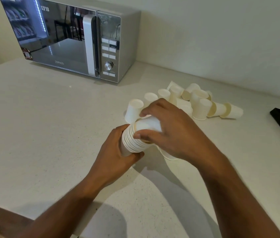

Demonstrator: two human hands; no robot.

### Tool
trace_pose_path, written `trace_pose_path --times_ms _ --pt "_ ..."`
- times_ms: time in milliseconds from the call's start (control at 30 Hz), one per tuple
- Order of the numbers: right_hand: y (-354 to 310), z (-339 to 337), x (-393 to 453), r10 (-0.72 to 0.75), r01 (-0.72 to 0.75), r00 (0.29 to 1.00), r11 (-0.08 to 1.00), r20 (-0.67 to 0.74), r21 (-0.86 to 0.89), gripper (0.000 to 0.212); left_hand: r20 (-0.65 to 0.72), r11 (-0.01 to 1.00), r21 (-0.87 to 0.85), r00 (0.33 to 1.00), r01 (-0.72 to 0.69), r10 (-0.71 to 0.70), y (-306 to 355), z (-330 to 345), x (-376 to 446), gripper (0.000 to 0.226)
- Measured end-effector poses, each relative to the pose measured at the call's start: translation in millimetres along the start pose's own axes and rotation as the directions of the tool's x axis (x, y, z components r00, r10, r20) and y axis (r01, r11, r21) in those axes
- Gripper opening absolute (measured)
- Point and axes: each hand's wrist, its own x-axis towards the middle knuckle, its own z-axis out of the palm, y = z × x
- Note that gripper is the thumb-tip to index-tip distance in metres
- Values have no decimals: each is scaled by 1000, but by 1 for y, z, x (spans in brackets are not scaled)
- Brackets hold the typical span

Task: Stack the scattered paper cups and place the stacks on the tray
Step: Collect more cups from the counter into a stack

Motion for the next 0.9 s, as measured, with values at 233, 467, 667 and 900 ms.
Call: trace_pose_path --times_ms 233,467,667,900 --pt "-11 42 -1 -37 11 993 975 115 222 73 62 997 -23 995 -76 78 -6 -8 -13 70" --pt "45 13 -11 337 -288 922 926 -192 243 55 66 989 138 996 50 -60 6 -5 -2 69" --pt "71 30 -39 561 -572 819 813 116 106 90 157 994 76 984 75 -86 7 -4 -5 71" --pt "91 51 -51 570 -523 822 752 3 401 68 140 998 3 988 -60 59 14 0 -9 78"
